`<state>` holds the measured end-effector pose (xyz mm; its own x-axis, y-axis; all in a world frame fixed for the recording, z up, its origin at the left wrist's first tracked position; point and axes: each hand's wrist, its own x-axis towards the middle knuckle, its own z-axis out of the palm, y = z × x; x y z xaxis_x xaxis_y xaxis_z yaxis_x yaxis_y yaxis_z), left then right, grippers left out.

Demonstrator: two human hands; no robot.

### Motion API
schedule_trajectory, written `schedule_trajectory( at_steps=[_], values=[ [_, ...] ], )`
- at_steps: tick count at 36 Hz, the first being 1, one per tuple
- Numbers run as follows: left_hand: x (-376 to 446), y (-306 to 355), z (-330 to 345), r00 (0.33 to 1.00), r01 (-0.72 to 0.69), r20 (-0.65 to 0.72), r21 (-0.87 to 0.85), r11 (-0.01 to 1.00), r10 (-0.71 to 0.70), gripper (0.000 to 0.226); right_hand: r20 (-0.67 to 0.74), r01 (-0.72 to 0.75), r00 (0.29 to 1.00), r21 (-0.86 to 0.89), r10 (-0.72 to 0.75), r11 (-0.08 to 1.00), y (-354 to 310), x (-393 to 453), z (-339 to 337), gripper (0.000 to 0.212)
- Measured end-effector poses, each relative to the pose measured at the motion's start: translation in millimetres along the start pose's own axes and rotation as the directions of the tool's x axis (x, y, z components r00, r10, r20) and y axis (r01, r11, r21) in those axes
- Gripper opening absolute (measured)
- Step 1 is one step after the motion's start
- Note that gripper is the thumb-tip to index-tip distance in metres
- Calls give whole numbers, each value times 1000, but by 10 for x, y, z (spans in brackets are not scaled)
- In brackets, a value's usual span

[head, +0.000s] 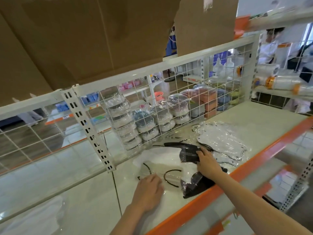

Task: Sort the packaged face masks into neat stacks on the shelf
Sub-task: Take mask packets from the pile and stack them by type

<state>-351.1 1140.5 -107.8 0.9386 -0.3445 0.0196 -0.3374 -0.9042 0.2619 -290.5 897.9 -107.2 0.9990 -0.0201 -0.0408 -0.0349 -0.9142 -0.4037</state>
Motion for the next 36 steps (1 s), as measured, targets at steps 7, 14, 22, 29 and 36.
schedule_trajectory(
  at_steps=[7, 14, 22, 29, 36],
  values=[
    [-21, -149, -9, 992, 102, -69, -16, 995, -102, 29, 72, 10, 997, -103, -2, 995, -7, 70, -94, 73],
    [-73, -104, 71, 987, 151, -51, -43, 988, -153, 30, 113, -138, 984, -8, 138, 990, -42, 119, -29, 86],
    [-155, -107, 38, 981, 185, 46, 52, 981, -187, 46, 23, -212, 977, 69, 210, 975, -65, 133, -54, 33],
    [-165, -70, 42, 979, 195, 59, 31, 980, -197, 47, -122, -102, 901, 873, 416, 477, -180, 20, -152, 16],
    [-100, 142, -82, 912, 12, -408, -74, 997, -41, 47, 231, 17, 955, 586, -188, 810, -277, -92, -149, 5]
  ],
)
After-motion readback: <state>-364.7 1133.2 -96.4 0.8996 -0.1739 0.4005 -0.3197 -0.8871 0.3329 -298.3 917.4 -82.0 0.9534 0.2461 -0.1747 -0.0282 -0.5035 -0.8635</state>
